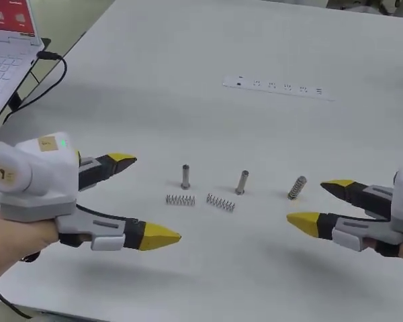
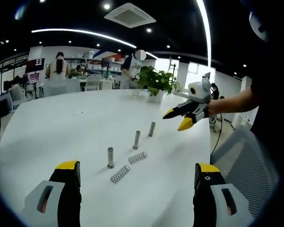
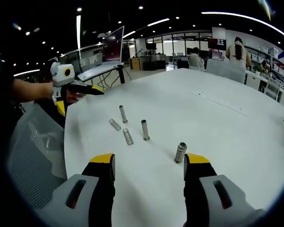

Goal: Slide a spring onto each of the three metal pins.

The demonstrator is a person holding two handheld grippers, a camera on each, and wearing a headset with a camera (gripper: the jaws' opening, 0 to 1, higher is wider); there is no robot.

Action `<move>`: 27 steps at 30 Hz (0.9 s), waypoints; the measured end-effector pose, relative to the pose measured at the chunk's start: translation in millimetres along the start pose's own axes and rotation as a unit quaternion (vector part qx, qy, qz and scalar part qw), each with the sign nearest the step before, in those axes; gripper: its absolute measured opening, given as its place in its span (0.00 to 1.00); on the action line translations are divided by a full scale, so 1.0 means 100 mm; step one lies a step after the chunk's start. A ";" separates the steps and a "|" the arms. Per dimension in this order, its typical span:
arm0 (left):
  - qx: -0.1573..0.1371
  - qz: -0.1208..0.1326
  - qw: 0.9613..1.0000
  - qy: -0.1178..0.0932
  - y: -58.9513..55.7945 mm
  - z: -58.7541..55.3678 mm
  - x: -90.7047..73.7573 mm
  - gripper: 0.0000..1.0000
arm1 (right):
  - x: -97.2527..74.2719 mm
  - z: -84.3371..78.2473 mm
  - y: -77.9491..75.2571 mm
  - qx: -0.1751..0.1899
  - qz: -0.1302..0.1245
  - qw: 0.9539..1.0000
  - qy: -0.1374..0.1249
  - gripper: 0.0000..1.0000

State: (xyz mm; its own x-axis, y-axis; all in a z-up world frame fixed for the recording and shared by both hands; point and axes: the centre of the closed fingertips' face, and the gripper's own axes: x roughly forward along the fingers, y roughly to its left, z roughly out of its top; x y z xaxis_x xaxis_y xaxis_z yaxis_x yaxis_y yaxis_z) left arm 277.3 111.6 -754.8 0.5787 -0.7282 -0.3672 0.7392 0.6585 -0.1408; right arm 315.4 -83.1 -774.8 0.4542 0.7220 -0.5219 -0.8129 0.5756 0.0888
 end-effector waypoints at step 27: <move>-0.002 -0.003 1.000 0.000 0.01 0.00 -0.01 0.98 | 0.43 0.15 0.55 -0.057 0.081 0.995 0.021 0.43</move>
State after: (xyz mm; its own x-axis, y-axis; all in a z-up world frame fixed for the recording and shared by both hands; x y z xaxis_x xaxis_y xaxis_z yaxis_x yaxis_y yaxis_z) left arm 277.0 113.1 -754.4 0.5745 -0.7315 -0.3672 0.7410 0.6554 -0.1462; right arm 295.4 -15.1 -779.6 0.3004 0.7832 -0.5444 -0.9111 0.4045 0.0792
